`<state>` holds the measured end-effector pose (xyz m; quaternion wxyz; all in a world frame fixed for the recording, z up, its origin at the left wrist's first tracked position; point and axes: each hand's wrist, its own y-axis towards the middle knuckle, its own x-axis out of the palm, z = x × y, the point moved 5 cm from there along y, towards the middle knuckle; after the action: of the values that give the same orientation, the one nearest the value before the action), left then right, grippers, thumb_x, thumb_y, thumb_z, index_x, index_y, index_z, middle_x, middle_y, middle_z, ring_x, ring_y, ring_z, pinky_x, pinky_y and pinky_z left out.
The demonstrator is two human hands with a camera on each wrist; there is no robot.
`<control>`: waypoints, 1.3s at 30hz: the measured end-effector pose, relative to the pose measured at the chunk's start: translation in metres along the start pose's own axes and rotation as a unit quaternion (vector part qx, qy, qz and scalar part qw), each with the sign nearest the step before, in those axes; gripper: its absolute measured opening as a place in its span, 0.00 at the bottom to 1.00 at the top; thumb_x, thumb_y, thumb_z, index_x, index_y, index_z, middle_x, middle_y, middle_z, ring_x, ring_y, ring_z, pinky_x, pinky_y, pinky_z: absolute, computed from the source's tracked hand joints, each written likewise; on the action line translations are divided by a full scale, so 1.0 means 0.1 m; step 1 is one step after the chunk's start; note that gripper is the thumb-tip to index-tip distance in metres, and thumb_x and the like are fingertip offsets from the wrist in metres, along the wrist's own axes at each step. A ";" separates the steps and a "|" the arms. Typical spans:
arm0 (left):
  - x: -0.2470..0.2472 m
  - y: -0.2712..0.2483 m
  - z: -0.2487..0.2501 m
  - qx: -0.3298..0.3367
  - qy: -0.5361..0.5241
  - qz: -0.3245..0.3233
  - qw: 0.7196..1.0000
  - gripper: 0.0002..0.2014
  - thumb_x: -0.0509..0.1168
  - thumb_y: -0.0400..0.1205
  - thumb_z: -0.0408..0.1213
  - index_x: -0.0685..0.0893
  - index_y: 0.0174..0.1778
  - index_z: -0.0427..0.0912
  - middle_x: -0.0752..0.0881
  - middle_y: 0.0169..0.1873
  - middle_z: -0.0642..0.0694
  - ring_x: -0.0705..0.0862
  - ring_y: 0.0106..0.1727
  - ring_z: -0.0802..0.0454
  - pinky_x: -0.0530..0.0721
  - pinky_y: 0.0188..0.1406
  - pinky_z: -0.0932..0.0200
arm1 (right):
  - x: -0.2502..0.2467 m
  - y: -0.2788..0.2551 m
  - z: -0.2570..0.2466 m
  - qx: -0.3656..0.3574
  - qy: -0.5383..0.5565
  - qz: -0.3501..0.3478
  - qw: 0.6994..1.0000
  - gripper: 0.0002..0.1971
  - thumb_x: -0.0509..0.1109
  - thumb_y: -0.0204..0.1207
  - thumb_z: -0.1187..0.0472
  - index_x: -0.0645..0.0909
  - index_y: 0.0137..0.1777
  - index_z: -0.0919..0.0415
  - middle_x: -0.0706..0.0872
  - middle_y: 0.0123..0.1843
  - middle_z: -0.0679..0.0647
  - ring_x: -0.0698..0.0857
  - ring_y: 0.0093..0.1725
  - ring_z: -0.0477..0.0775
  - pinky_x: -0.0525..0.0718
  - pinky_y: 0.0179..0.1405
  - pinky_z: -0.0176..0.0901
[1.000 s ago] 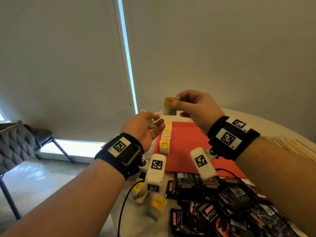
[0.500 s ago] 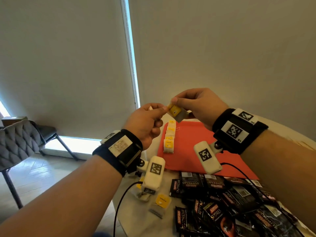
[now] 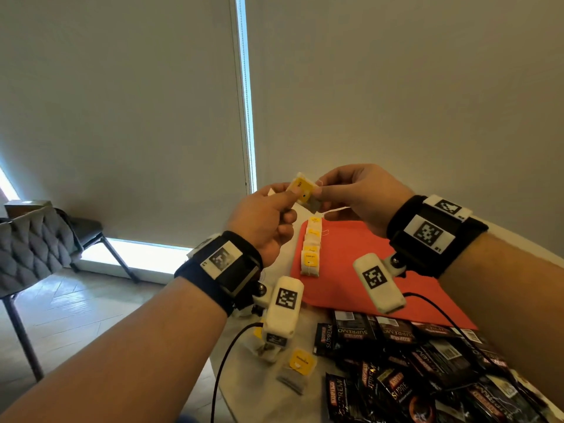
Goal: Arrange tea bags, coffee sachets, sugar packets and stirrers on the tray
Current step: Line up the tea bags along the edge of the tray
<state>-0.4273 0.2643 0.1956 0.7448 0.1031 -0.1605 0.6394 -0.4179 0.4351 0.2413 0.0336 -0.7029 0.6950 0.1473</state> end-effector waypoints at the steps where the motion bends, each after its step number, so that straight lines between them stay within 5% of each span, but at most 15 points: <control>1: -0.02 0.01 0.03 0.003 0.024 0.008 1.000 0.05 0.73 0.86 0.36 0.86 0.57 0.43 0.82 0.37 0.47 0.75 0.27 0.59 0.72 0.18 0.68 | 0.01 0.01 0.01 0.005 -0.009 -0.002 1.000 0.07 0.81 0.75 0.62 0.90 0.50 0.63 0.93 0.44 0.61 0.91 0.42 0.52 0.93 0.47 0.52; 8: -0.06 0.09 0.09 -0.034 0.140 0.027 0.989 0.04 0.74 0.85 0.34 0.88 0.54 0.41 0.82 0.36 0.45 0.76 0.27 0.57 0.73 0.20 0.67 | 0.12 0.04 0.26 0.071 -0.040 -0.027 0.996 0.06 0.80 0.73 0.71 0.88 0.48 0.66 0.92 0.41 0.61 0.90 0.39 0.55 0.92 0.46 0.51; 13: -0.16 0.18 0.07 -0.070 0.058 0.071 0.993 0.04 0.70 0.83 0.32 0.82 0.49 0.38 0.78 0.37 0.44 0.75 0.30 0.54 0.78 0.21 0.63 | 0.17 0.04 0.80 0.194 -0.015 -0.005 0.981 0.07 0.78 0.73 0.75 0.84 0.41 0.67 0.88 0.38 0.65 0.88 0.35 0.58 0.90 0.38 0.49; 17: -0.21 0.20 0.08 -0.081 -0.020 0.064 0.994 0.09 0.63 0.77 0.29 0.78 0.53 0.36 0.78 0.43 0.40 0.77 0.34 0.48 0.82 0.24 0.57 | 0.16 0.00 1.18 0.274 -0.049 -0.004 0.960 0.06 0.79 0.73 0.75 0.86 0.40 0.67 0.91 0.40 0.65 0.90 0.37 0.60 0.91 0.40 0.51; 21: -0.24 0.23 0.10 -0.073 -0.043 0.066 0.994 0.12 0.56 0.77 0.24 0.79 0.54 0.34 0.79 0.46 0.37 0.80 0.39 0.45 0.86 0.30 0.53 | 0.24 0.01 1.31 0.301 -0.078 -0.027 0.950 0.04 0.80 0.73 0.73 0.88 0.42 0.68 0.93 0.45 0.66 0.91 0.43 0.62 0.92 0.50 0.55; 25: -0.25 0.25 0.07 -0.078 -0.052 0.064 0.994 0.19 0.53 0.71 0.19 0.79 0.55 0.33 0.80 0.49 0.35 0.81 0.41 0.43 0.88 0.37 0.49 | 0.35 0.03 1.39 0.316 -0.062 -0.040 0.946 0.04 0.78 0.74 0.74 0.86 0.42 0.68 0.91 0.39 0.64 0.89 0.37 0.59 0.90 0.37 0.48; 29: -0.22 0.22 0.08 -0.070 -0.052 0.052 0.995 0.28 0.51 0.58 0.18 0.78 0.55 0.33 0.80 0.52 0.33 0.82 0.45 0.41 0.89 0.44 0.47 | 0.36 0.06 1.46 0.332 -0.053 -0.033 0.941 0.05 0.78 0.75 0.74 0.85 0.40 0.69 0.90 0.39 0.65 0.89 0.37 0.59 0.90 0.41 0.48; 35: -0.17 0.18 0.04 -0.074 -0.068 0.040 0.994 0.24 0.45 0.73 0.13 0.78 0.56 0.33 0.81 0.56 0.32 0.86 0.54 0.37 0.92 0.55 0.43 | 0.36 0.07 1.50 0.337 -0.070 -0.026 0.938 0.04 0.80 0.74 0.72 0.86 0.42 0.70 0.91 0.43 0.67 0.89 0.40 0.60 0.91 0.48 0.51; 39: -0.16 0.18 -0.02 -0.071 -0.070 0.014 0.995 0.20 0.51 0.79 0.13 0.81 0.60 0.29 0.84 0.59 0.32 0.89 0.59 0.37 0.94 0.54 0.45 | 0.39 0.03 1.41 0.336 -0.088 -0.049 0.936 0.07 0.79 0.75 0.69 0.84 0.38 0.67 0.87 0.38 0.63 0.83 0.32 0.55 0.83 0.35 0.45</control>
<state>-0.4467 0.2536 0.1873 0.7284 0.0928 -0.2586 0.6277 -0.4437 0.4328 0.0975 0.3362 -0.6683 0.6627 -0.0354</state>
